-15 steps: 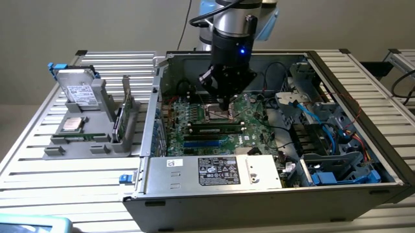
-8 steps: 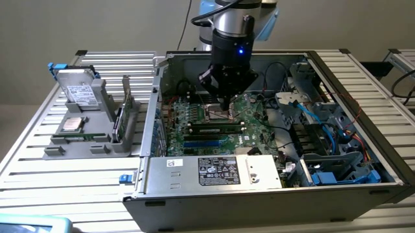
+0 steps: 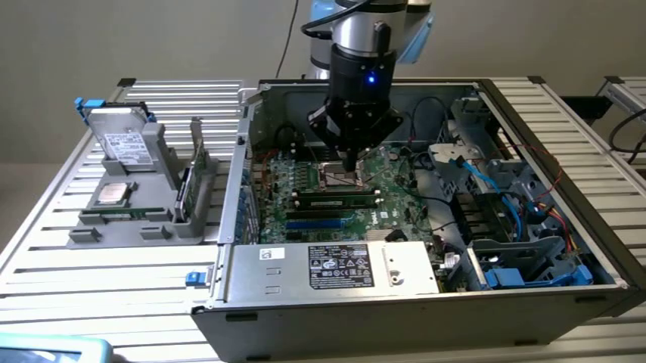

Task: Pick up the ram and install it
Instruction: 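Press down the ram until it locks into place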

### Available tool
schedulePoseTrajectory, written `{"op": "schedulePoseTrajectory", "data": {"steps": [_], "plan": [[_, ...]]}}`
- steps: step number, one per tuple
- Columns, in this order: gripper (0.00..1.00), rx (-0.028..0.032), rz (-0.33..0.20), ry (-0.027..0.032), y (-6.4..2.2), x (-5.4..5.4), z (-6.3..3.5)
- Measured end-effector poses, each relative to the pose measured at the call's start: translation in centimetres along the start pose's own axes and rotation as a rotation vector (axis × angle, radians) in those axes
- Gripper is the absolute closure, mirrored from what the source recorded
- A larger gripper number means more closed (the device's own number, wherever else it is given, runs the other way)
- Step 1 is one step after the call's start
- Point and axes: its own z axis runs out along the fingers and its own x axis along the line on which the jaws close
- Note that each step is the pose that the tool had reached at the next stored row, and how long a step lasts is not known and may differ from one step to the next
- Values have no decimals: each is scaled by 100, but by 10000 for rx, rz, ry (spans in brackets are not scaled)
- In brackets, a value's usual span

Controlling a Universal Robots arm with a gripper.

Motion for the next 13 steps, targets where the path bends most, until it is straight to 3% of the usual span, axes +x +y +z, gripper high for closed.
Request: {"op": "schedulePoseTrajectory", "data": {"steps": [13], "plan": [[89, -39, 1149, 72, -30, 13, -412]]}}
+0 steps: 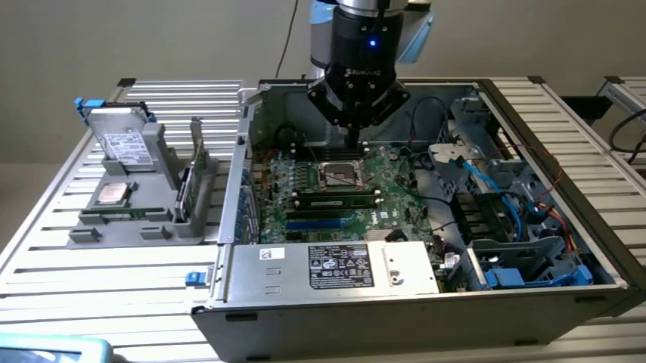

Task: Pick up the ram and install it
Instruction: 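Press down the ram until it locks into place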

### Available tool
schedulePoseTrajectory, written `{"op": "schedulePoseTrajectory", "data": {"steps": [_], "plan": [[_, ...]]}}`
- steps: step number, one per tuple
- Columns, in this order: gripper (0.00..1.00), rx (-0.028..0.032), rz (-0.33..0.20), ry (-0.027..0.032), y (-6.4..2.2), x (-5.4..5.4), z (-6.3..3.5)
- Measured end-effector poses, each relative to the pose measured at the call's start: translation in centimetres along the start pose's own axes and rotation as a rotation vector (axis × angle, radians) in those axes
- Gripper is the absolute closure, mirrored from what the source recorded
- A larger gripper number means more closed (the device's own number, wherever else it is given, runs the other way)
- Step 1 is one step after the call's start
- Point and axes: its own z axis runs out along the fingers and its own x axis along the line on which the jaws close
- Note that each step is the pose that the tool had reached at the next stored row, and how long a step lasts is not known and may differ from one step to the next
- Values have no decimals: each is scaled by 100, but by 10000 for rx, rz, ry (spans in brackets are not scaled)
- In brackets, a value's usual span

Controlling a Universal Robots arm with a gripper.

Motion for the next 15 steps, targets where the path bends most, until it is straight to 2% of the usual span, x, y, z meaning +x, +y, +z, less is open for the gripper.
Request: {"op": "schedulePoseTrajectory", "data": {"steps": [7, 15], "plan": [[89, -10, 347, 27, -15, 7, -197], [89, 3, 373, 28, -16, 12, -210]]}}
